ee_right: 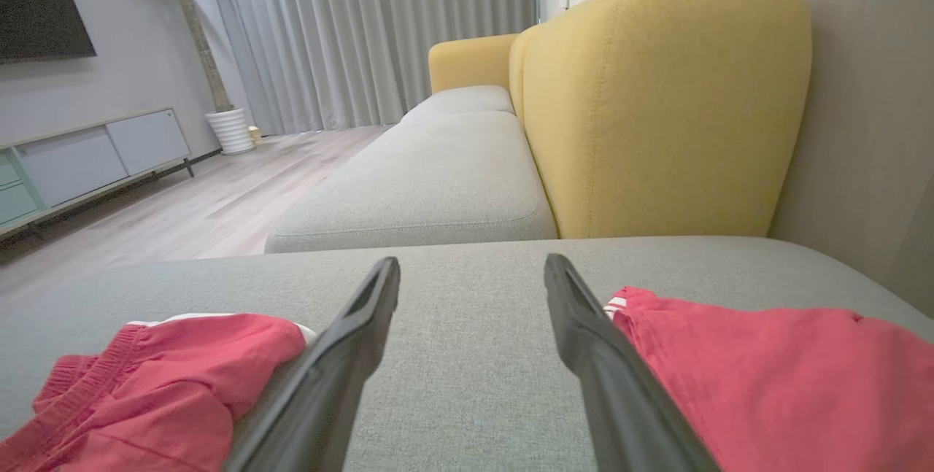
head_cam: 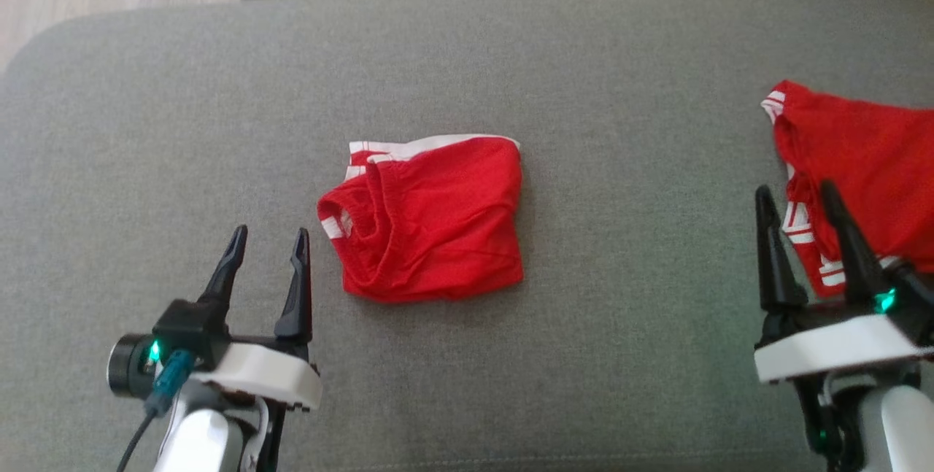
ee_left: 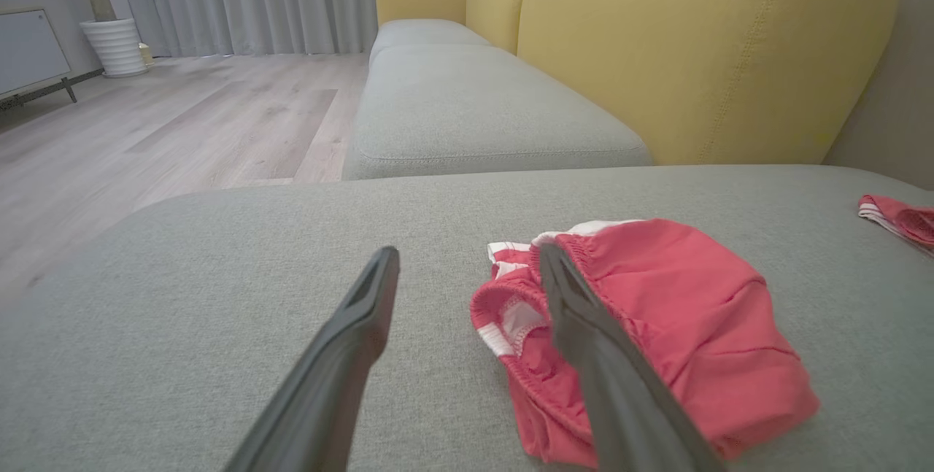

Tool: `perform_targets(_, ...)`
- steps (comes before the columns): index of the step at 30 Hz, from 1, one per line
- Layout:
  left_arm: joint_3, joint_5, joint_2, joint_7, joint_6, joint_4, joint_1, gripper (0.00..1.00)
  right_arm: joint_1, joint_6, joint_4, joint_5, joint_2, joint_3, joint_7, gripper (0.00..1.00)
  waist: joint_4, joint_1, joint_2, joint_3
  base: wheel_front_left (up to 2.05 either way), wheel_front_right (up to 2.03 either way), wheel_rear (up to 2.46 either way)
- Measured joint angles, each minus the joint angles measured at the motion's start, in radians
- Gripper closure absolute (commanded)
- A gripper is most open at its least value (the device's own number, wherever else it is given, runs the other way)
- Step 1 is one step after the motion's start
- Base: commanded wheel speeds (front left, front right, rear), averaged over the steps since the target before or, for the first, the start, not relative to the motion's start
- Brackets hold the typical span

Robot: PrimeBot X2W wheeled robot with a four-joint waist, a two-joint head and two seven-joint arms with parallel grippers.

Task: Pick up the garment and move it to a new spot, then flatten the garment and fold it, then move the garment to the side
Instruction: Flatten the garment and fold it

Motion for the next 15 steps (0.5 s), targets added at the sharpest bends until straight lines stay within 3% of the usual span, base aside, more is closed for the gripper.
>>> perform_targets(15,-0.004,-0.029,0.01,0.009,0.004,-0.008,0.09,0.0,0.11,0.0,-0.038,-0.037,0.017,0.002,0.059,0.0,0.005,0.0,0.0,-0.098,0.0,0.0,0.0)
